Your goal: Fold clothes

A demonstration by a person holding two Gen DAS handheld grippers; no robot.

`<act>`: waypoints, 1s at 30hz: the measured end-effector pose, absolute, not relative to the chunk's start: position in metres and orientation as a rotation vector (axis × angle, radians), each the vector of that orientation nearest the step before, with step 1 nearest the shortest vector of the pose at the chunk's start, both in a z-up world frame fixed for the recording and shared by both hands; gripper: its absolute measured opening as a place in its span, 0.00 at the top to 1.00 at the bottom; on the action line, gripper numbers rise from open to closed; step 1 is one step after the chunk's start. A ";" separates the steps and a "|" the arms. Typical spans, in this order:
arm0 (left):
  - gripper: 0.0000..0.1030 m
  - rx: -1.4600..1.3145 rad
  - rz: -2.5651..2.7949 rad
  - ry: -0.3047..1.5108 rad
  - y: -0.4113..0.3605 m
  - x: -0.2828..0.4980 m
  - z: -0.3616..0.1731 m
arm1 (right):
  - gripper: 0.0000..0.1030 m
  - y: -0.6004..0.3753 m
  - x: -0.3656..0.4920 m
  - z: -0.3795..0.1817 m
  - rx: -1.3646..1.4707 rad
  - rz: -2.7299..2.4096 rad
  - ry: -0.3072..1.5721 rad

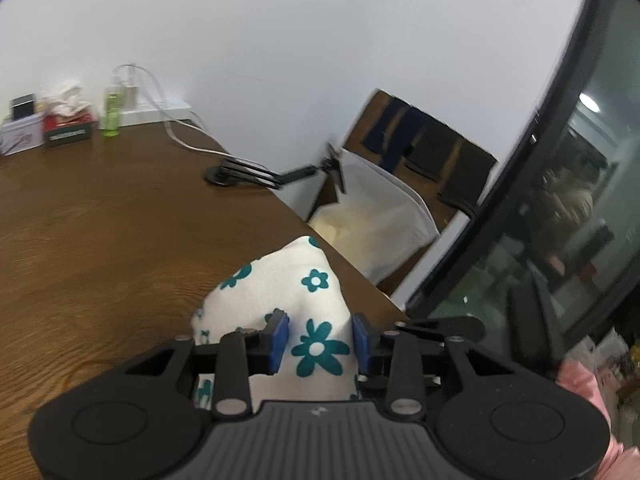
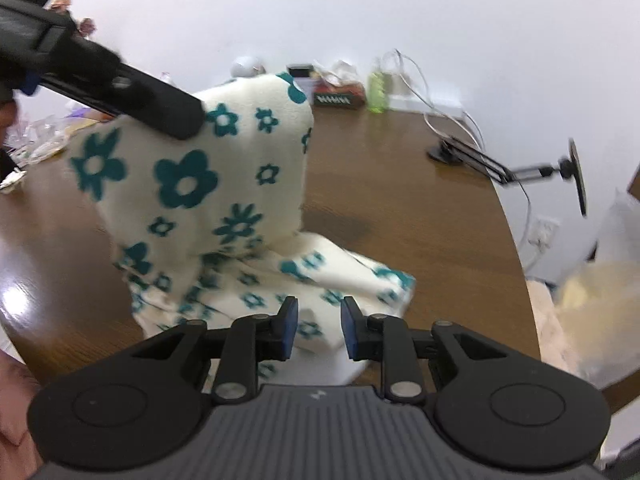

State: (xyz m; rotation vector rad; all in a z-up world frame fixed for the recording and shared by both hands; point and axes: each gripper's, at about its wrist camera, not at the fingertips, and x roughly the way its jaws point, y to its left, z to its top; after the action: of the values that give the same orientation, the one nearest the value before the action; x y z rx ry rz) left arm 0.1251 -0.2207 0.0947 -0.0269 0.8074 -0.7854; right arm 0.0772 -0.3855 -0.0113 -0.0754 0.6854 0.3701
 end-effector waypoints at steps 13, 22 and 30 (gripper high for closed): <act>0.76 0.047 -0.845 0.888 -0.279 0.115 0.045 | 0.75 -0.438 0.060 -0.010 0.115 0.285 0.707; 0.74 -0.065 -0.810 0.781 -0.221 0.119 0.072 | 0.74 -0.477 0.052 -0.002 0.377 0.194 0.579; 0.76 0.100 -0.749 0.780 -0.211 0.120 0.043 | 0.71 -0.438 0.067 -0.012 0.300 0.270 0.574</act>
State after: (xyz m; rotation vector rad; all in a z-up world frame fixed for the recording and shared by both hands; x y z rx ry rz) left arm 0.1197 -0.2112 0.0432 0.0996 0.7802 -0.7489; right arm 0.0672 -0.4384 -0.0122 0.2996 0.5741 0.2705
